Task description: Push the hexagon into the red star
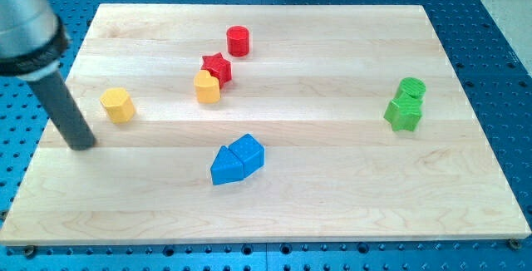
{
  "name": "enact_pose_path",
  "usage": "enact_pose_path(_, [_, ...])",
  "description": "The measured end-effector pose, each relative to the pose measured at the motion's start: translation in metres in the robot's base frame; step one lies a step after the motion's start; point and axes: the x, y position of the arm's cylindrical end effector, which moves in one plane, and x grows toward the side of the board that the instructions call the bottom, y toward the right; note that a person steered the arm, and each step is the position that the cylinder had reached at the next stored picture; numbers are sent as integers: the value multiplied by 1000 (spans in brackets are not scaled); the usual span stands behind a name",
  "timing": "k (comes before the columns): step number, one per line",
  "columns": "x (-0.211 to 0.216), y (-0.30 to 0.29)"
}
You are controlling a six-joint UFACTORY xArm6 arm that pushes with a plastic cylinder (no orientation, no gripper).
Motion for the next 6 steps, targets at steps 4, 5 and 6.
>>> enact_pose_path(4, [-82, 44])
enact_pose_path(5, [-106, 98])
enact_pose_path(6, [-106, 143])
